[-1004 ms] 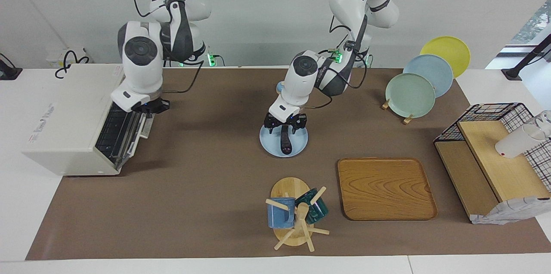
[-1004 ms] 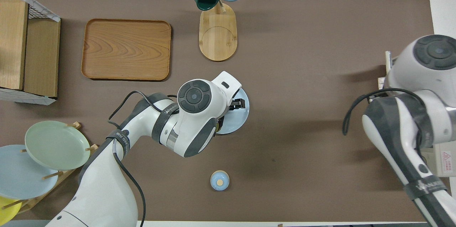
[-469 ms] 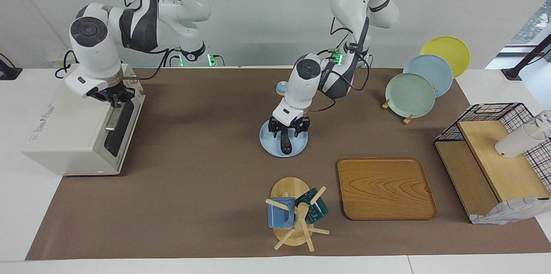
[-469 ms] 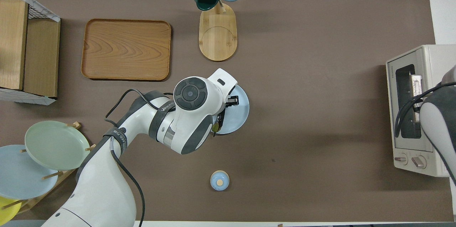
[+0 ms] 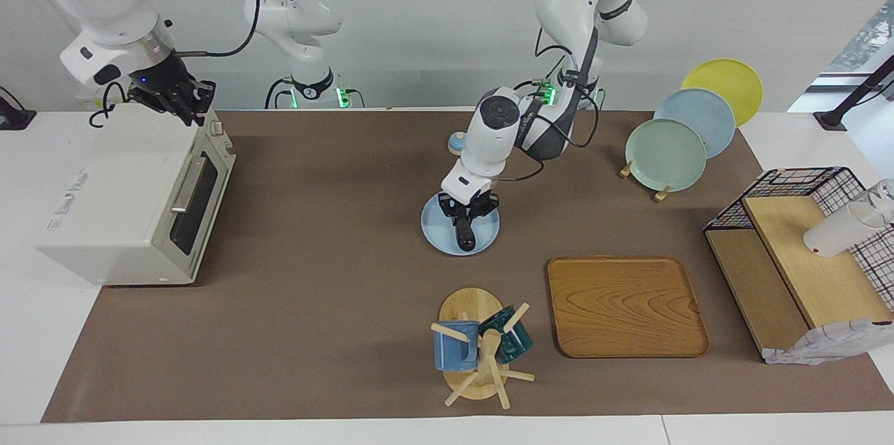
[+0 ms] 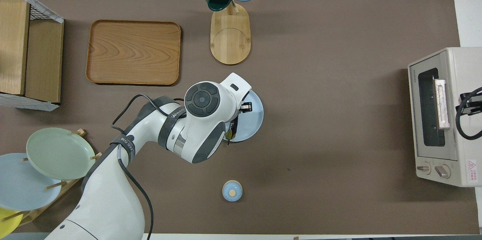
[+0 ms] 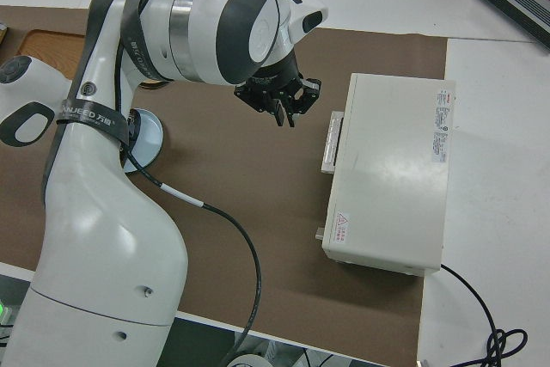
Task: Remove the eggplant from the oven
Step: 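Carry the eggplant to the wooden tray with the left gripper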
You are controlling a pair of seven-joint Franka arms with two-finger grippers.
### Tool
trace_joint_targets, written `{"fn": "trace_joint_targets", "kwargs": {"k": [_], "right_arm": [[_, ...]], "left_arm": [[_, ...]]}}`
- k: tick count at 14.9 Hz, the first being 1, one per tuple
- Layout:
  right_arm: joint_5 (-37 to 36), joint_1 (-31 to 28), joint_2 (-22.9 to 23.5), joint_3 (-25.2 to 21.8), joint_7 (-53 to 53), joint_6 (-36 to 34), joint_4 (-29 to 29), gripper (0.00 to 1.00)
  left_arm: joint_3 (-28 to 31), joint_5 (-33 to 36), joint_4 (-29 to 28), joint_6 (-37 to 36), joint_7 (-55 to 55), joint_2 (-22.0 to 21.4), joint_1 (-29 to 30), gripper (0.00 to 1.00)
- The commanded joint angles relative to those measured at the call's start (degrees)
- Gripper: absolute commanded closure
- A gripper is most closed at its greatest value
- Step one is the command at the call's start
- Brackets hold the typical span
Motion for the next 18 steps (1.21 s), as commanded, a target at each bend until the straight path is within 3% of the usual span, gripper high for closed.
{"fn": "trace_joint_targets", "kwargs": {"k": [1,4,6,7,8,14,18], "right_arm": [[1.38,-0.27,0.87,0.23,-0.26,-0.92,1.00,0.00],[3.14,-0.35,1.48,0.23,0.00,-0.57,2.49,0.00],[3.14,-0.97,2.36,0.66,0.00,-0.74,2.76,0.00],[2.97,-2.02,2.62,3.02,0.09,-1.00,3.28,0.00],[2.18,-3.50,2.80,5.65,0.18,-1.01,4.68,0.00],[2.18,-3.26,2.98,6.29,4.74,-0.74,5.13,0.00],[2.18,-3.17,3.24,6.38,5.10,-0.92,5.22,0.00]], "left_arm": [[1.39,1.48,0.16,-0.56,-0.96,-0.57,-0.70,1.00],[3.41,1.56,5.67,-9.93,-0.26,-4.17,1.84,1.00],[3.42,1.56,14.18,-18.81,1.84,-3.39,6.31,1.00],[3.50,1.48,17.44,-21.55,3.68,-2.86,8.68,1.00],[3.51,1.65,19.39,-22.71,4.74,-1.64,11.06,1.00],[3.42,1.39,22.12,-22.28,20.20,2.40,24.08,1.00],[3.42,1.48,31.95,-21.49,23.03,13.11,27.42,1.00]]}}
